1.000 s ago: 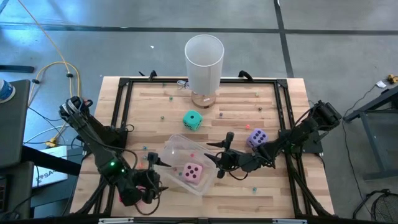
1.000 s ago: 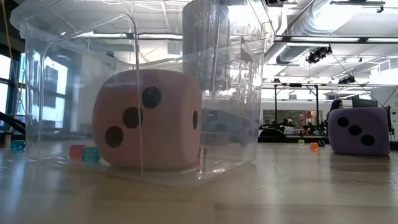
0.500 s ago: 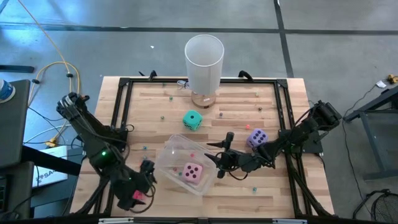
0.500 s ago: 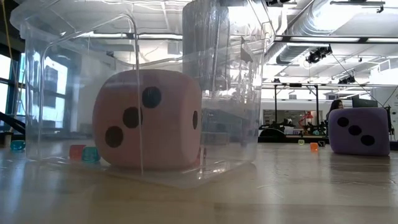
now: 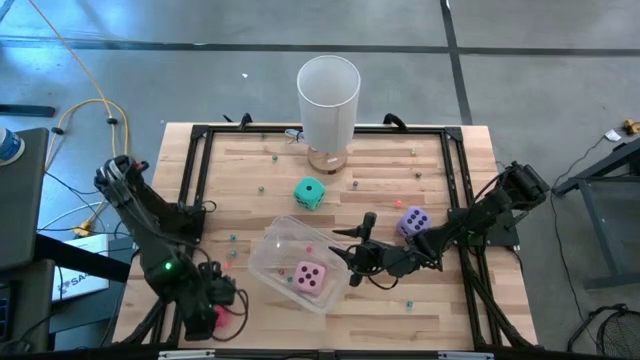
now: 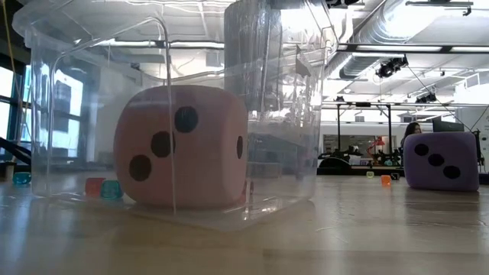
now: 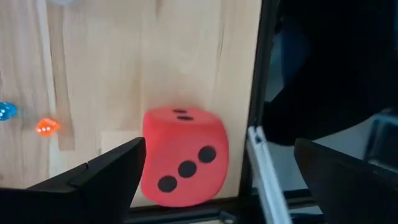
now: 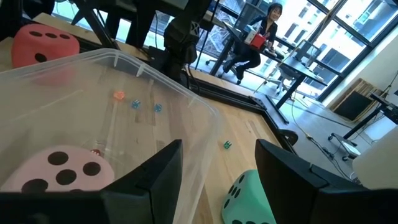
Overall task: Pick & Place Dice
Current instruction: Put the big orange dice into the transparent bin
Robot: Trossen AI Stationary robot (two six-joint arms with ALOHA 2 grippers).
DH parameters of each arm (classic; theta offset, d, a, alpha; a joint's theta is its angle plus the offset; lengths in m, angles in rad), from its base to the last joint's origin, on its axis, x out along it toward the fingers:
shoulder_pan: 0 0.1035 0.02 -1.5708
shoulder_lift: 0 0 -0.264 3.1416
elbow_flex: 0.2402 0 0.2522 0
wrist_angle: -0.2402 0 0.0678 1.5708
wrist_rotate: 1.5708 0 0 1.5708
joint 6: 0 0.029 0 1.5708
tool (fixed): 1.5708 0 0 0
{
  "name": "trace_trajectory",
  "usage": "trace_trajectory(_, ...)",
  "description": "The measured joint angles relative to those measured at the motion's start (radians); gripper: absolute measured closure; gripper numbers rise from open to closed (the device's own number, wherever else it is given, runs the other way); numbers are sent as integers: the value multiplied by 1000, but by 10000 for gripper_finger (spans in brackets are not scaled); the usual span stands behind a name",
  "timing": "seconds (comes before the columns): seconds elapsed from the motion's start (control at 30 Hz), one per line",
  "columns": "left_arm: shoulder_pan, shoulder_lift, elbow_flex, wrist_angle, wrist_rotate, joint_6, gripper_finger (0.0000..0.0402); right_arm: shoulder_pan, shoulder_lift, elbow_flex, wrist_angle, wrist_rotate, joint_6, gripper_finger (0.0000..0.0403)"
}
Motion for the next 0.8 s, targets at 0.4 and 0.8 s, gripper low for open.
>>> trace_trajectory(0.4,-93,109,-1,-82,-23,-81,2,-6,0,0,1,0,1,211)
trace_trajectory(0.8,-117,118,-1,-72,-41,-144,2,-6,0,0,1,0,2,211)
